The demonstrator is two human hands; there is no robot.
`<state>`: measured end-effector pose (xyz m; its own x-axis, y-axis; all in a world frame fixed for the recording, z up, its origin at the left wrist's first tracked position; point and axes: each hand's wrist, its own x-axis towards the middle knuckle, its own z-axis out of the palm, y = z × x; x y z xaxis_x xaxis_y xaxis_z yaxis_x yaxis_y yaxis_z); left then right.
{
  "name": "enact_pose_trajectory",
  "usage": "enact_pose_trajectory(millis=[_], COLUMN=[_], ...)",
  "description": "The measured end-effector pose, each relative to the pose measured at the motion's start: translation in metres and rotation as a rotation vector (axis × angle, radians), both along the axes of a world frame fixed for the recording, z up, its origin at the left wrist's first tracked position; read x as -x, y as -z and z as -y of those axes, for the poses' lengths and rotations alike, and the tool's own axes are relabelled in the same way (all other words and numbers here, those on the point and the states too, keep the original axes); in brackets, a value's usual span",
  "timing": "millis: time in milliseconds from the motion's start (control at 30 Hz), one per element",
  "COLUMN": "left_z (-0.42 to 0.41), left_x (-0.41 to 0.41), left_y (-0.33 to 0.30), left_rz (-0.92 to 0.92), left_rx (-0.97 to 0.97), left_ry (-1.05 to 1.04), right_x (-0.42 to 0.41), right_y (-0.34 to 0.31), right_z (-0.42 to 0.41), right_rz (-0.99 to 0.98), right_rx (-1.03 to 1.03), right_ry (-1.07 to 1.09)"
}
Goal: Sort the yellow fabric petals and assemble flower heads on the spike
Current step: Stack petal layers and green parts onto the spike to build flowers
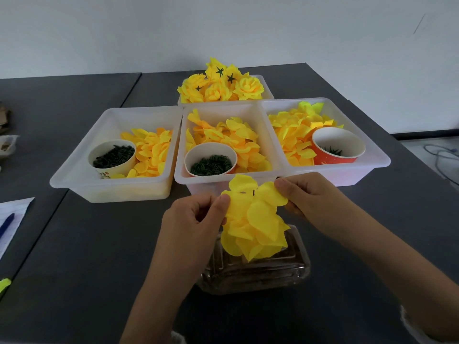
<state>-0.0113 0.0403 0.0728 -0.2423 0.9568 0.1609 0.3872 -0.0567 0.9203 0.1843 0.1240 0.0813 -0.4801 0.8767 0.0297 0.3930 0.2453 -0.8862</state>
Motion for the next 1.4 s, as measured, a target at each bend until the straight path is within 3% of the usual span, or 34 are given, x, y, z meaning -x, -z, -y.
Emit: enact_pose_trajectory(millis=[433, 733, 1000, 1400], left_z=[0.009, 0.013, 0.011, 0.014], left_x=[0.003, 0.005, 0.004, 0.006], left_y=[0.004, 0.021, 0.034, 0.027], left_rz=[-0.120, -0.204, -0.213, -0.220], left_rx=[0.039, 0.134, 0.214, 0.168], left_ry=[-0.023, -0.054, -0.033, -0.053], right_x=[-0.003, 0.000, 0.001, -0.004], right_y=[0.014, 0.040, 0.053, 0.049], right_z=[0.011, 0.016, 0.024, 0.028], right_rz=[0.077, 0.253, 0.209, 0.085], right_rx=[-0.025, -0.089, -0.195, -0.148], right_ry=[0.038, 0.122, 0.160, 0.133])
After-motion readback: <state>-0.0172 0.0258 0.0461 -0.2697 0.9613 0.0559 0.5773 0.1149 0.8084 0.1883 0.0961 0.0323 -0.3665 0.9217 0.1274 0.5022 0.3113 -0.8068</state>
